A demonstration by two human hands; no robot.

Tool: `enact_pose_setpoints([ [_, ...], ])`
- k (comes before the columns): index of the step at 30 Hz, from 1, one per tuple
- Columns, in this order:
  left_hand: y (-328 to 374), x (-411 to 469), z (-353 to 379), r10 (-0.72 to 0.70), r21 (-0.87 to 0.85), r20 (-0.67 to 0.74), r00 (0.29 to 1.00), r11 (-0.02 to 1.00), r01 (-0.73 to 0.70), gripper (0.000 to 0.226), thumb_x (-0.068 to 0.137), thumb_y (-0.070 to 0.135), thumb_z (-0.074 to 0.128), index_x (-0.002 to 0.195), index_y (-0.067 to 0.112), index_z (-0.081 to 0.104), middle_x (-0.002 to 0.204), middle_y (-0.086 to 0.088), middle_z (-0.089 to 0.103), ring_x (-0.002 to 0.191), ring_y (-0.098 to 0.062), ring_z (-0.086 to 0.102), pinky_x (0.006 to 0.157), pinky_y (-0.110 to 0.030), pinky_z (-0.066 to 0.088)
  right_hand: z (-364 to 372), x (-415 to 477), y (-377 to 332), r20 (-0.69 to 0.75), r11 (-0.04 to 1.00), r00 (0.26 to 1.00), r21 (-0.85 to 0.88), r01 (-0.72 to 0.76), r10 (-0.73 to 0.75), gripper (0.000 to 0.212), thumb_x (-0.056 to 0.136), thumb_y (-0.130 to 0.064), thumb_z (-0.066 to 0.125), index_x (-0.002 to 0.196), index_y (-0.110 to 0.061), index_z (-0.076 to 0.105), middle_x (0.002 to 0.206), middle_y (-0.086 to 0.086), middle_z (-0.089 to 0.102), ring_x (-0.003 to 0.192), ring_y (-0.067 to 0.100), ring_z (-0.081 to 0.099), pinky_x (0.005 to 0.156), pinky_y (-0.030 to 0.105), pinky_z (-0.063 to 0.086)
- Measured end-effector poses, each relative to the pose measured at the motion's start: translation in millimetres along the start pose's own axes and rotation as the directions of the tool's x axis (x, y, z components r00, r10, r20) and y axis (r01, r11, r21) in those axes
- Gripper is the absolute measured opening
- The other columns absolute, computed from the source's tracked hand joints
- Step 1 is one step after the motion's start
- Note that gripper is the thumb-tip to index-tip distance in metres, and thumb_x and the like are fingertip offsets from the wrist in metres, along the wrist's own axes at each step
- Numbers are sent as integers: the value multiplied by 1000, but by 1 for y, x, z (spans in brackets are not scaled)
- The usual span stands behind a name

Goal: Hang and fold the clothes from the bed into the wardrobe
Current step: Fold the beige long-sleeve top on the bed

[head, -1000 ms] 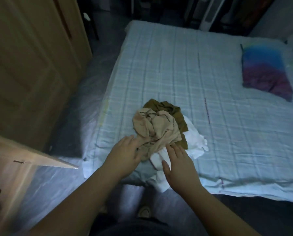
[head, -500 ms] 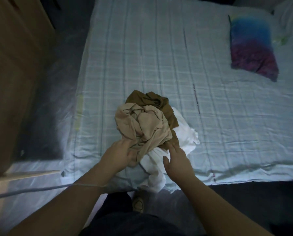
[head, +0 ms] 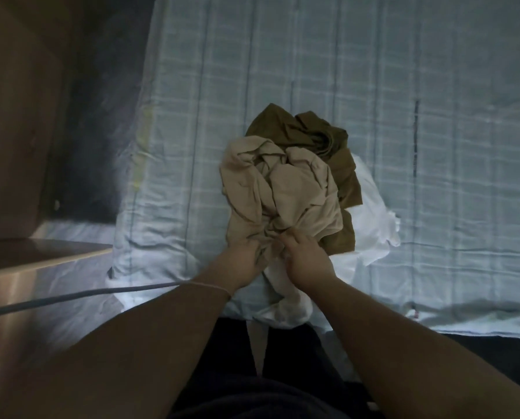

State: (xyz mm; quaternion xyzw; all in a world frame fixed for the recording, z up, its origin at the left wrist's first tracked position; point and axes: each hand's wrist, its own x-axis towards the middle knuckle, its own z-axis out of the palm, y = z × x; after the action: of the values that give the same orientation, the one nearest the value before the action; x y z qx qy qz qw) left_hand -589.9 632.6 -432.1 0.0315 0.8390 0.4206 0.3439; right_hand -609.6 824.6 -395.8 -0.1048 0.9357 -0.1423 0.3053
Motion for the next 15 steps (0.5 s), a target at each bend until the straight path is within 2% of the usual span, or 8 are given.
enact_pose_setpoints([
  [2,-7,9,16,-74,92,-9,997,993,75,44,91,47,51,112,9,62,107,-17,67,98,-31,64,86,-37,52,4,13,13,29,997,999,-76,16,-14,51,92,-21,50,142,-28,45,149,3,39,123,32,47,86,39,48],
  [4,-9,19,31,-138,125,-5,990,983,138,58,80,49,51,114,4,64,111,-18,66,101,-34,63,87,-43,52,1,23,28,30,987,1000,-158,2,3,48,95,-23,47,142,-30,43,145,5,40,123,32,46,89,40,46],
  [6,1,25,38,-149,191,-83,985,968,163,70,72,58,48,118,7,64,113,-18,64,102,-36,61,86,-47,52,-7,30,46,17,972,1000,-233,-3,7,40,96,-24,45,136,-28,49,135,8,46,118,32,50,91,40,45],
  [8,15,24,47,-167,289,-185,968,933,216,68,71,61,41,119,19,65,116,-14,63,105,-37,59,88,-49,50,-16,35,68,19,963,998,-264,59,-56,33,96,-26,44,128,-25,56,126,9,51,114,34,53,92,41,44],
  [10,33,22,58,-182,323,-252,950,910,260,55,75,55,39,110,23,68,108,-13,62,99,-37,59,84,-48,49,-28,31,88,10,953,984,-248,172,-175,24,93,-26,50,115,-21,61,115,9,54,105,34,55,82,39,44],
  [12,52,17,66,-147,282,-309,940,929,238,47,79,45,42,105,17,68,99,-13,61,92,-36,59,80,-47,49,-40,18,105,-28,940,959,-207,271,-283,16,89,-27,57,102,-18,60,107,8,55,97,32,54,75,38,43],
  [13,62,11,68,-122,240,-338,933,948,211,44,80,40,43,105,13,67,98,-13,61,90,-36,60,78,-47,51,-47,9,111,-61,936,945,-170,307,-321,15,88,-26,60,100,-17,60,109,8,56,98,32,54,76,39,44],
  [15,82,1,72,-97,129,-419,903,978,165,44,84,33,43,112,7,65,103,-17,63,93,-36,61,78,-45,53,-62,-12,122,-144,909,898,-79,409,-416,15,89,-22,61,101,-14,61,122,9,58,111,31,54,90,42,46],
])
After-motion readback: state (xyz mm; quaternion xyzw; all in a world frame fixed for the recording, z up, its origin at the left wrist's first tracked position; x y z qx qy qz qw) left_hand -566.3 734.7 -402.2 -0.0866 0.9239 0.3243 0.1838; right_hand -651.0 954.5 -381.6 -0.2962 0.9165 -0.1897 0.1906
